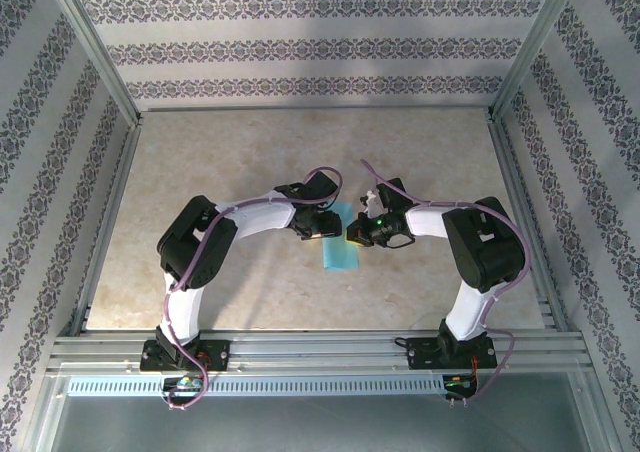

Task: Fold a paper plane with a square sheet of paper (fold left side to right side)
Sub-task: Hold the square sheet of paper at the center of the table, then first fold the square sheet of paper in half at the center of the table.

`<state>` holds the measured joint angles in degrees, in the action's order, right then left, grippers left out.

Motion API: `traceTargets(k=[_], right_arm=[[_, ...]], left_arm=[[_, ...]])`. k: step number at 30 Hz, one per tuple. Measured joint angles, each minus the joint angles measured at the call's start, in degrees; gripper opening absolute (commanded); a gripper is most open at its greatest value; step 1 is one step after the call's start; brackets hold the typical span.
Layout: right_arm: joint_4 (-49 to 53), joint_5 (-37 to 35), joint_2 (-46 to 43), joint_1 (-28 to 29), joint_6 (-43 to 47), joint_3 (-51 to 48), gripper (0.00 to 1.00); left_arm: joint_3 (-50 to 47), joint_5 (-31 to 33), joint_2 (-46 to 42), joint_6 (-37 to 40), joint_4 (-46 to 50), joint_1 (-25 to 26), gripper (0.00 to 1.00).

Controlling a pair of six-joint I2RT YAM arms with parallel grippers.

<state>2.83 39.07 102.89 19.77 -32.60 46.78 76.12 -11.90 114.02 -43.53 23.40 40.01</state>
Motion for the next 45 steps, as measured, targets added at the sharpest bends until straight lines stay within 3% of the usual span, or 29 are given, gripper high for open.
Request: traceTargets(k=[9, 14, 20, 30, 45], right_arm=[[0.31, -0.02, 0.02, 0.00, 0.46, 0.11, 0.00], [0.37, -0.04, 0.02, 0.00, 1.09, 0.13, 0.00], [0.63, -0.20, 0.02, 0.00, 1.51, 0.26, 0.00], [0.79, -0.24, 0.02, 0.00, 1.60, 0.33, 0.00], [1.09, -0.48, 0.02, 0.00, 3.02, 0.42, 0.00]], left_arm=[[-5.03, 1.49, -8.94, 2.25, -0.59, -1.53, 0.56], [-9.03, -1.27, -14.93, 3.67, -6.93, -1.90, 0.33], [-10.91, -9.38, -12.74, 3.52, -14.93, -1.88, 0.11], [-12.68, -15.04, -6.14, 2.93, -22.18, -2.25, 0.04], [-17.09, -16.48, -3.96, 2.49, -27.93, -4.28, 0.00]])
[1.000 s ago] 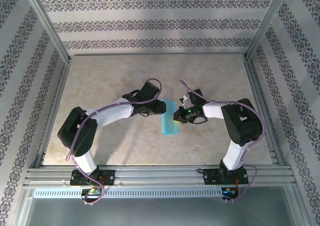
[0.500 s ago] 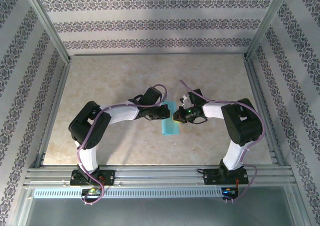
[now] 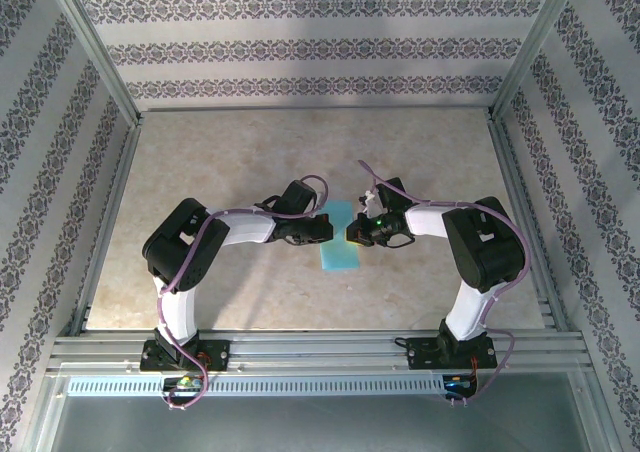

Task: Fold a paper plane with a square sheet of paper (fold left side to right side)
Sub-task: First fold the square sheet of paper in half at the center of the table.

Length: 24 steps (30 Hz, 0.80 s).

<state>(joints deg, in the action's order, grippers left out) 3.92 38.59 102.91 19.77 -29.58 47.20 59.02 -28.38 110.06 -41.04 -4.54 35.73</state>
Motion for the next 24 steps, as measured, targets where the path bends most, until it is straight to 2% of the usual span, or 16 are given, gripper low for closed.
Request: traceTargets(k=[24], right_arm=[[1.46, -0.76, 0.00, 0.00, 1.38, 0.70, 0.00]], left_arm=[[-5.84, -2.73, -1.33, -0.98, -5.44, -3.85, 0.00]])
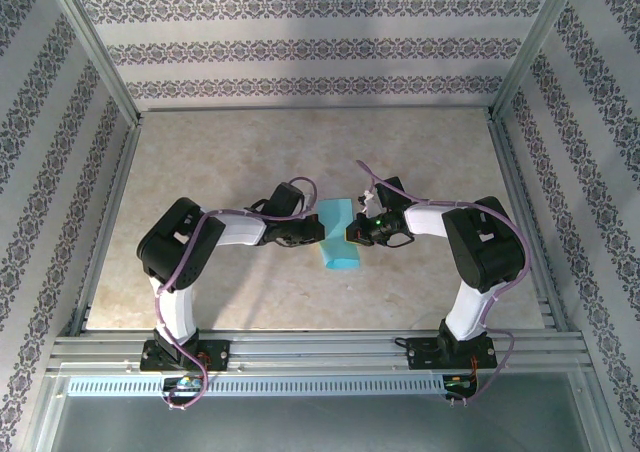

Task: Fold a paper plane with a square sheet of paper (fold left side to right side)
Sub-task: First fold the square sheet of paper in half at the center of the table.

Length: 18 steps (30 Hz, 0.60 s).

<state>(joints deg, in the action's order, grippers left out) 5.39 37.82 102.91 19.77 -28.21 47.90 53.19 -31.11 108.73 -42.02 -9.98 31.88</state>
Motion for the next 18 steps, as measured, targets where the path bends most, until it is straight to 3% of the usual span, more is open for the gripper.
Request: traceTargets(k=[10, 18], right_arm=[[0.22, -0.04, 0.00, 0.00, 0.13, 0.11, 0.00], [0.24, -0.04, 0.00, 0.00, 0.13, 0.11, 0.00]], left_arm=[[-2.95, 2.51, -5.20, 2.38, 3.56, -3.78, 0.00], [-1.44, 1.51, -7.41, 2.84, 3.28, -1.31, 0.00]])
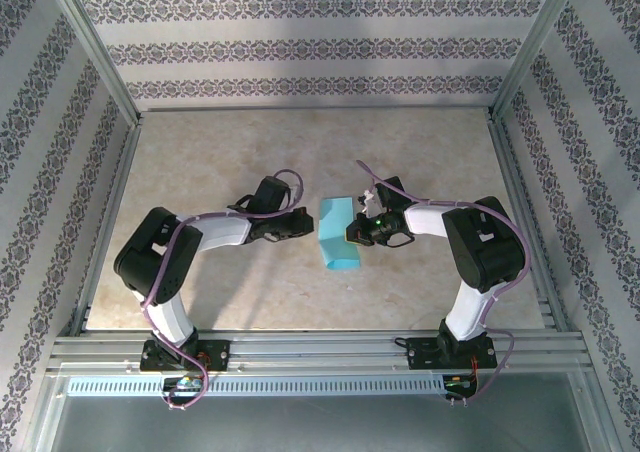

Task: Fold a paper plane with a square sheet of paper (fold left side to right side)
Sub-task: First fold the square sheet of paper in half at the center of the table, then hold the square sheet of paper at the center of the table.

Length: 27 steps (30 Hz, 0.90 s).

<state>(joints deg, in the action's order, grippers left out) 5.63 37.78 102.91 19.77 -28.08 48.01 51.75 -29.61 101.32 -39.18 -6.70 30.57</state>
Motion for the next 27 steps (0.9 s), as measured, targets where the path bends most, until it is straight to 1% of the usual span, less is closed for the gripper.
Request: traceTargets(k=[4, 7, 17, 27], right_arm=[[0.13, -0.02, 0.00, 0.00, 0.00, 0.07, 0.00], [0.42, -0.33, 0.00, 0.26, 0.00, 0.26, 0.00], [1.03, -0.68, 0.02, 0.37, 0.00, 0.61, 0.00], [1.46, -0.66, 0.04, 0.37, 0.00, 0.92, 0.00]], left_arm=[[4.00, -0.85, 3.43, 0.00, -0.24, 3.45, 0.00], [5.90, -1.38, 6.05, 0.04, -0.24, 5.01, 0.00], [6.05, -0.74, 9.16, 1.46, 0.17, 5.22, 0.00], [6.05, -0.61, 9.60, 1.42, 0.20, 5.22, 0.00]])
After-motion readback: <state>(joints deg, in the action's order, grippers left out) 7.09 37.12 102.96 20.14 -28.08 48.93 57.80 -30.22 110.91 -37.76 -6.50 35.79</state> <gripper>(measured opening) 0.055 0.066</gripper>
